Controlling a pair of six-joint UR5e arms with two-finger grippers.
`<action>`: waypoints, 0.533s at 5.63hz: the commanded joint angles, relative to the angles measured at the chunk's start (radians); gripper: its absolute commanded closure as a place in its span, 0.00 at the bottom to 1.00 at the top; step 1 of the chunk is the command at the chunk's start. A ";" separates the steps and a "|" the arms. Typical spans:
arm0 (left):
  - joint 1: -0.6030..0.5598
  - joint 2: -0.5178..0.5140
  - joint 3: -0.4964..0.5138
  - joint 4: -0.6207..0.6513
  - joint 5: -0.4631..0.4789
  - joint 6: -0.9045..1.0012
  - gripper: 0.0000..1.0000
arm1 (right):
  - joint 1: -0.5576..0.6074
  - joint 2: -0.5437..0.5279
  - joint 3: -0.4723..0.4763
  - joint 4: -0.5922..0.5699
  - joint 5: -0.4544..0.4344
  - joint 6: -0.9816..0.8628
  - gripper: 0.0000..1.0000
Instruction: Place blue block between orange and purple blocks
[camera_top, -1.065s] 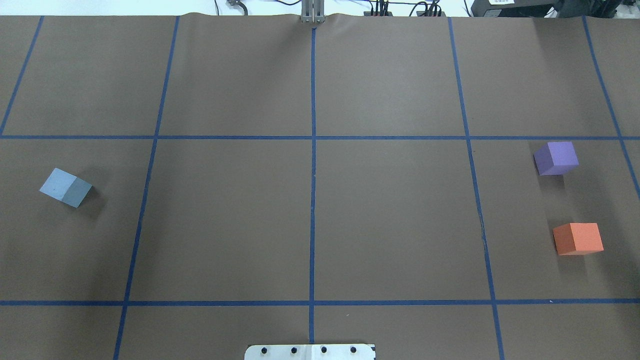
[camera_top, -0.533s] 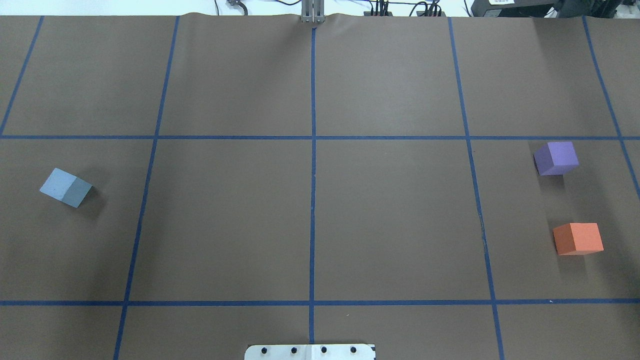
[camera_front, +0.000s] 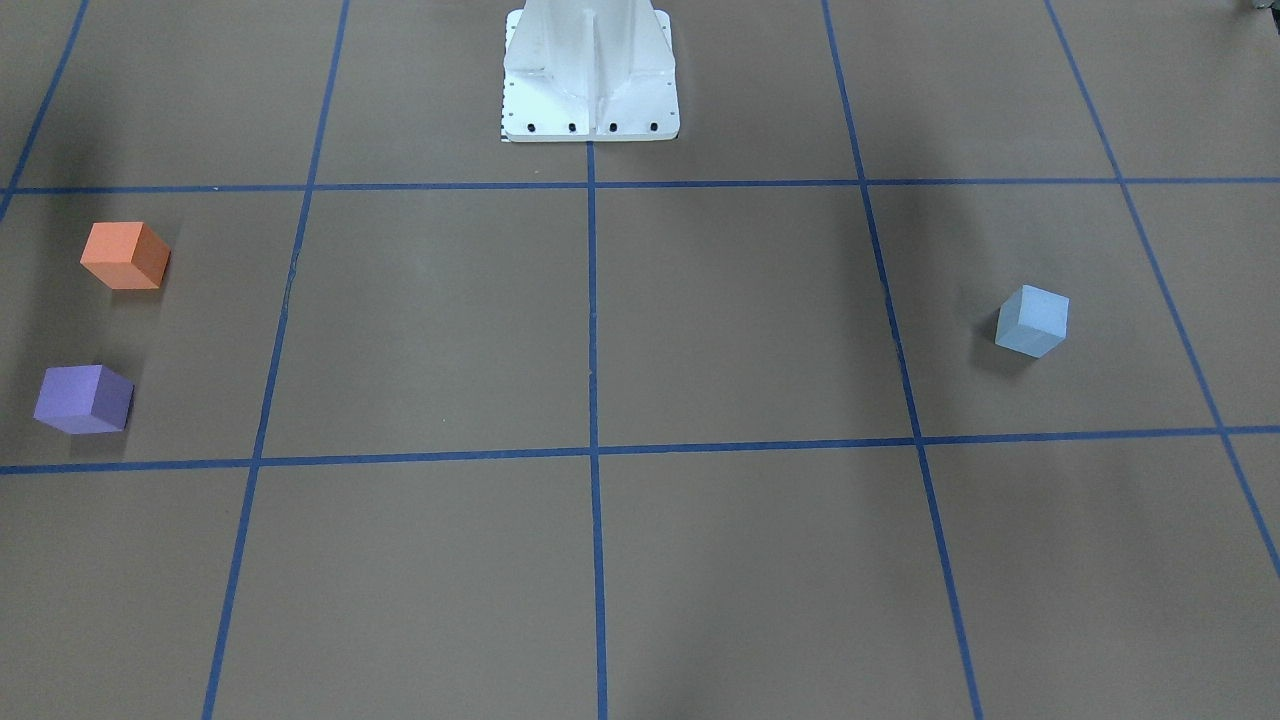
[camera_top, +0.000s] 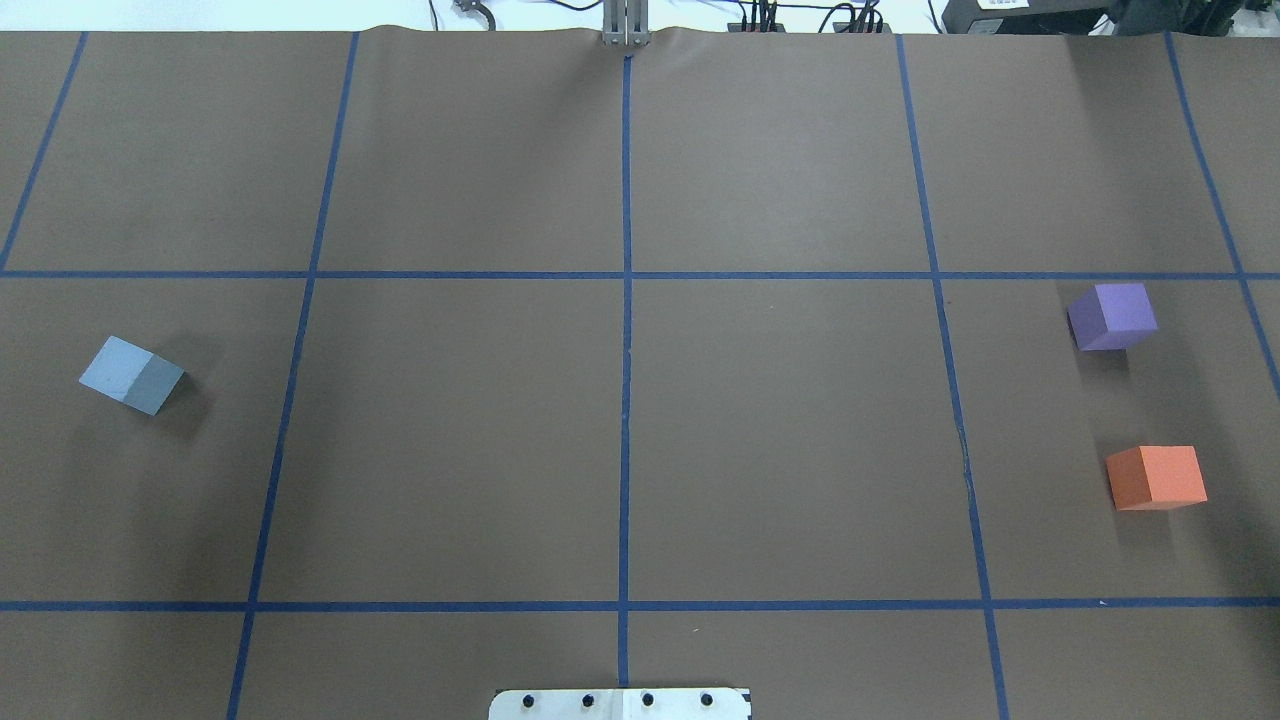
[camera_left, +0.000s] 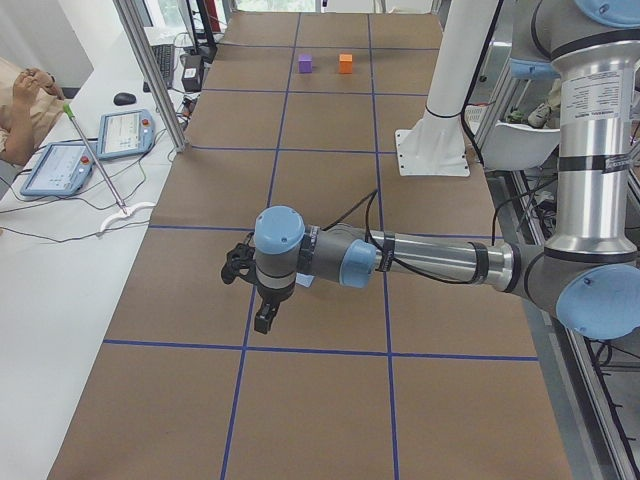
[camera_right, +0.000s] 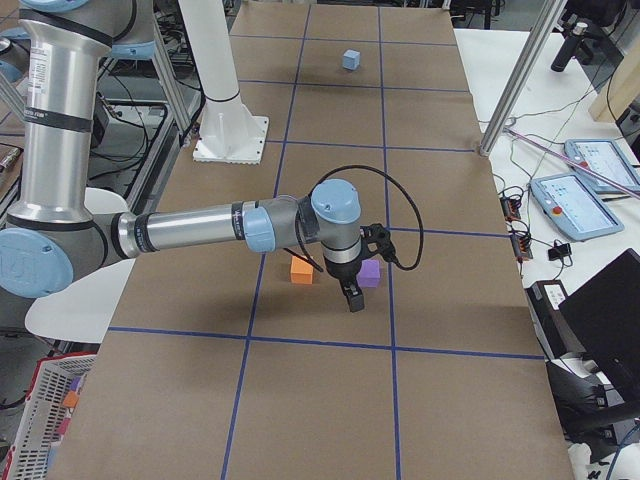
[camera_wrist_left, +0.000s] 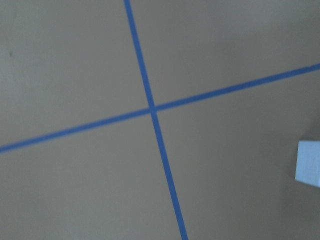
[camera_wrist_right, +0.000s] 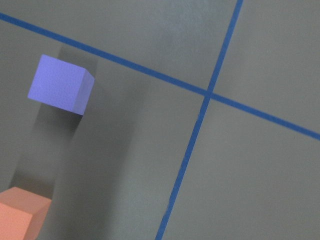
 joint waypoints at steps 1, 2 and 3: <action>0.000 -0.066 0.080 -0.132 -0.001 -0.127 0.00 | 0.000 0.006 -0.043 0.098 0.001 0.006 0.00; 0.001 -0.080 0.093 -0.201 -0.001 -0.201 0.00 | 0.000 0.016 -0.045 0.100 0.000 0.006 0.00; 0.074 -0.078 0.106 -0.274 0.002 -0.201 0.00 | 0.000 0.024 -0.047 0.106 -0.001 0.013 0.00</action>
